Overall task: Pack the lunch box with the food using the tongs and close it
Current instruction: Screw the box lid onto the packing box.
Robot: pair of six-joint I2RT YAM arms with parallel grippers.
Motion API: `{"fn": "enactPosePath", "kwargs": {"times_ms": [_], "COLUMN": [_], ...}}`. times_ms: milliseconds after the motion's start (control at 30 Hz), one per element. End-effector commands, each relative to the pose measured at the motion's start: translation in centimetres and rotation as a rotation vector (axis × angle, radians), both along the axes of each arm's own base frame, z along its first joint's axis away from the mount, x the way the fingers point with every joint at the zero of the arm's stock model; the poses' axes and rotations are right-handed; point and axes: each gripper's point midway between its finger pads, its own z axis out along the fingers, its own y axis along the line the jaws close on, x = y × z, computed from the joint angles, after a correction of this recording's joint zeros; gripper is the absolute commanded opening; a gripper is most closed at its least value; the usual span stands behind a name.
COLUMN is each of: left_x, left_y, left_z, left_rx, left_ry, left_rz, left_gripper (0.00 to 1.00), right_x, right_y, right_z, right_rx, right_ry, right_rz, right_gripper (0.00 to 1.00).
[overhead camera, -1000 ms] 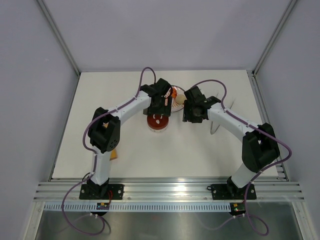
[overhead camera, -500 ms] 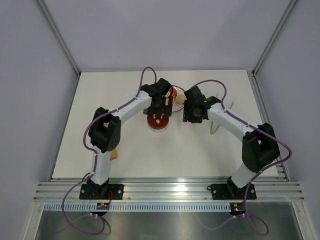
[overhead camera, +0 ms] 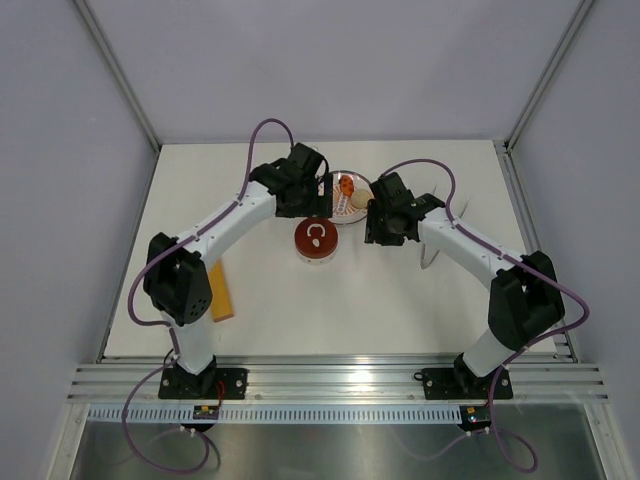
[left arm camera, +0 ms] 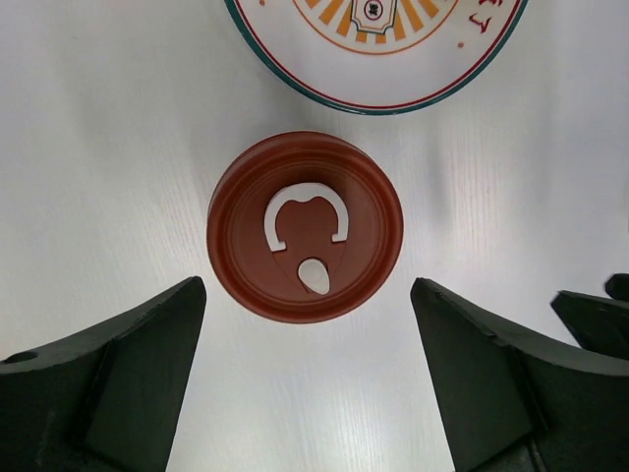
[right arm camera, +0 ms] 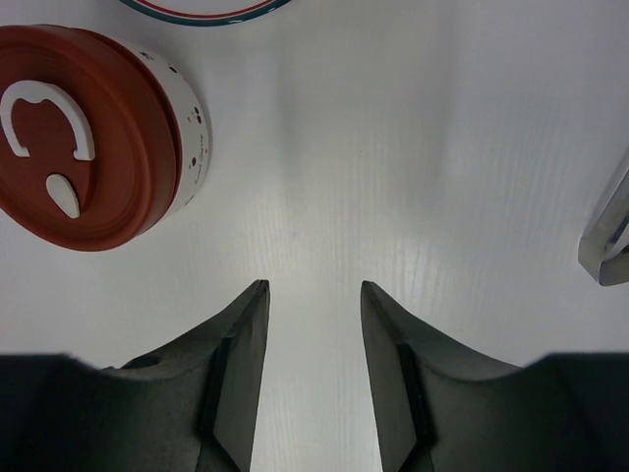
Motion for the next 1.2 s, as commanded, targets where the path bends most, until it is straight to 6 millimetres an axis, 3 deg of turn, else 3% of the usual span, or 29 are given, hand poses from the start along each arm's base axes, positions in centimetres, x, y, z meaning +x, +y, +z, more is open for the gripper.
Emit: {"fn": "enactPosePath", "kwargs": {"times_ms": [0, 300, 433, 900, 1167], "left_x": [0.7, 0.7, 1.1, 2.3, 2.5], "left_y": [-0.3, -2.0, -2.3, -2.7, -2.5], "left_z": [1.4, -3.7, -4.9, -6.4, -5.8], "left_rx": [-0.037, 0.035, 0.043, 0.065, 0.072], "left_ry": [-0.020, 0.054, 0.070, 0.059, 0.045], "left_rz": [0.010, 0.027, 0.032, 0.044, 0.039], "left_gripper": [0.88, 0.86, 0.84, 0.75, 0.53], "right_x": [1.2, 0.8, 0.3, 0.1, 0.1], "right_y": [2.2, 2.9, 3.1, 3.1, 3.2], "right_z": [1.9, 1.2, 0.7, 0.0, -0.1], "right_rx": [0.060, 0.095, 0.115, 0.119, 0.119], "right_ry": [-0.059, -0.035, -0.017, 0.000, 0.001], "right_rz": [0.034, 0.050, 0.046, 0.050, 0.048], "right_gripper": [0.49, 0.49, 0.49, 0.49, 0.49]}}
